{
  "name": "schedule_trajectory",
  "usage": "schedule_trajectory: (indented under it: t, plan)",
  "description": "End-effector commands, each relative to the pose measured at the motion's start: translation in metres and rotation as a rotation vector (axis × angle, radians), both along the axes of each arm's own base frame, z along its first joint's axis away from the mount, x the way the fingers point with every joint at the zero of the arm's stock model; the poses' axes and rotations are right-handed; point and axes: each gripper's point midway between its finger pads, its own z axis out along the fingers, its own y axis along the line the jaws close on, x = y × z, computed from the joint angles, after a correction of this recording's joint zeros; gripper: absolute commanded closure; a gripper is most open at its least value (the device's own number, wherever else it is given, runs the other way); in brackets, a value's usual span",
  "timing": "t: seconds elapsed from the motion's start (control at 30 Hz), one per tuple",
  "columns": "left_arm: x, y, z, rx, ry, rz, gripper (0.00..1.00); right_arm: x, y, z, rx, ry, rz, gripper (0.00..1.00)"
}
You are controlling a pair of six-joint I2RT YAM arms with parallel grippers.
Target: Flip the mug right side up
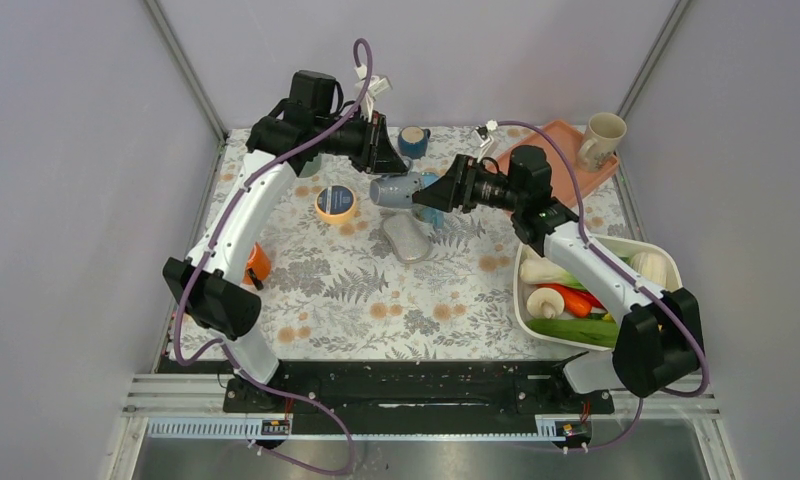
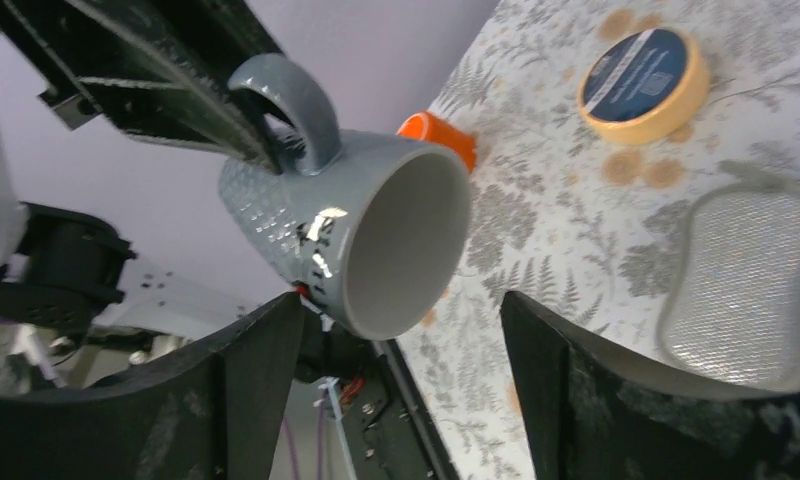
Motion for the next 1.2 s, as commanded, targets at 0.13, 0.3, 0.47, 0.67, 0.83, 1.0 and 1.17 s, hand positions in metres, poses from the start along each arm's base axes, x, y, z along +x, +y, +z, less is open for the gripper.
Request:
schedule_trajectory:
  t: [0.13, 0.3, 0.47, 0.67, 0.83, 1.0, 1.17]
  plan:
    - [-0.006, -0.019, 0.047, -0.134, -0.074, -0.059, 1.00, -0.029, 0.036, 0.061, 0.164, -0.102, 0.206, 0.52]
    - [-0.005, -0.020, 0.041, -0.129, -0.072, -0.065, 1.00, -0.030, 0.039, 0.070, 0.192, -0.139, 0.234, 1.00]
    - [0.026, 0.006, 0.033, -0.022, -0.141, 0.099, 0.49, 0.015, -0.011, 0.017, -0.243, -0.094, -0.051, 1.00]
    - [0.087, 0.079, 0.046, 0.320, -0.488, 0.437, 0.01, 0.070, -0.141, -0.027, -0.760, -0.011, -0.377, 1.00]
    - [0.091, 0.112, 0.022, 0.520, -0.532, 0.483, 0.01, 0.119, -0.238, -0.065, -1.107, 0.115, -0.510, 1.00]
    - [0.073, 0.124, -0.016, 0.616, -0.479, 0.429, 0.01, 0.163, -0.295, -0.085, -1.349, 0.168, -0.488, 1.00]
    - [0.052, 0.135, -0.049, 0.687, -0.425, 0.356, 0.01, 0.190, -0.333, -0.116, -1.413, 0.217, -0.469, 1.00]
